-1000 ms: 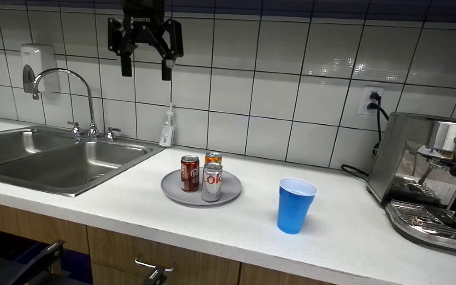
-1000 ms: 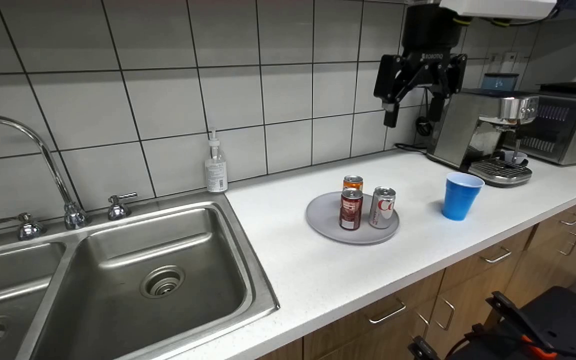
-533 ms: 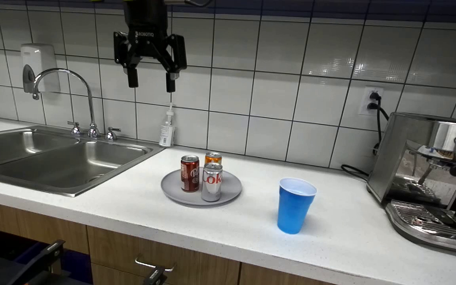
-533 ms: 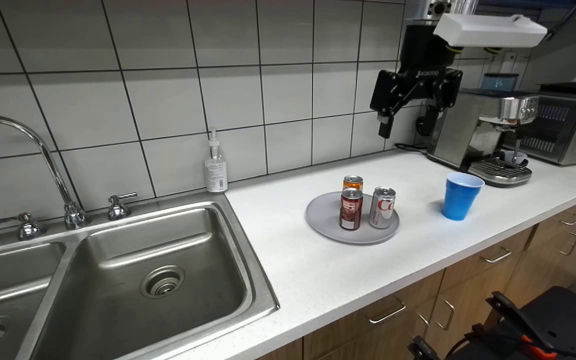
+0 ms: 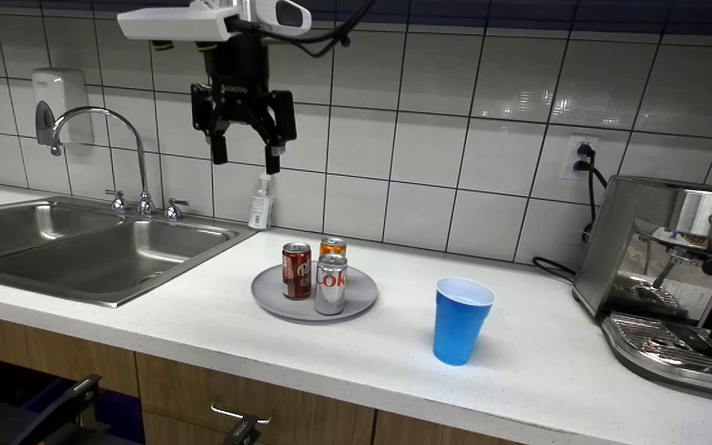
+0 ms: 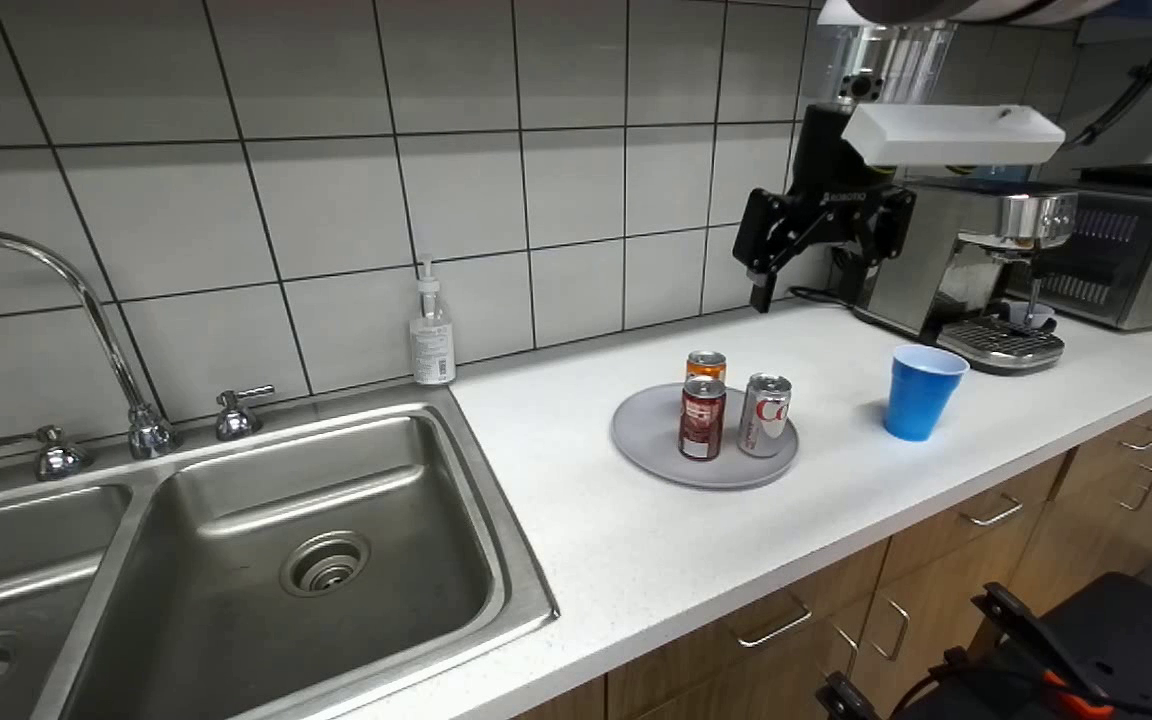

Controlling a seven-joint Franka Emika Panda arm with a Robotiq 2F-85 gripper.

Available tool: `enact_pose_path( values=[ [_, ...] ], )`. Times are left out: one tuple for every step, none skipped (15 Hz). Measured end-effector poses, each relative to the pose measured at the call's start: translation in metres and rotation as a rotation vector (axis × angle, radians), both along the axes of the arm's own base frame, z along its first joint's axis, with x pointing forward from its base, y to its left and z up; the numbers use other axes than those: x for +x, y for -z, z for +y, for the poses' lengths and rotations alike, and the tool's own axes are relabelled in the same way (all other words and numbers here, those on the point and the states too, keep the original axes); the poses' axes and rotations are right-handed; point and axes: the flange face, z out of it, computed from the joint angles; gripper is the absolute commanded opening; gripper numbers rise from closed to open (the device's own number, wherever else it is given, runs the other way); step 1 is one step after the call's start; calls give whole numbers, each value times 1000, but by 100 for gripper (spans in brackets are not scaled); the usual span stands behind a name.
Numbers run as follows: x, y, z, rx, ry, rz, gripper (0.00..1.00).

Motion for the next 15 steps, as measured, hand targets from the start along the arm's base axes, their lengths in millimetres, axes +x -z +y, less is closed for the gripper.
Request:
enact_pose_path(
  values=[
    [1,6,-1,1,10,2,100],
    [3,11,-1,2,21,4,100],
    [4,17,-1,3,31,6,100],
    [6,21,-1,4,41,6,100],
    [9,26,0,4,49,5,100],
    [11,30,0,3,58,1,100],
    [14,35,1,1,67,-2,100],
    [16,40,2,-1,76,-5,100],
    [19,45,3,-5,85,-6,100],
    [21,50,4,-10,95,-8,100],
    [23,56,4,-15,105,-7,100],
    [25,62,5,-21,114,-6,100],
    [27,68,5,-28,124,-3,100],
    [29,74,5,-34,134,-1,100],
    [31,80,4,-41,142,0,100]
  ],
)
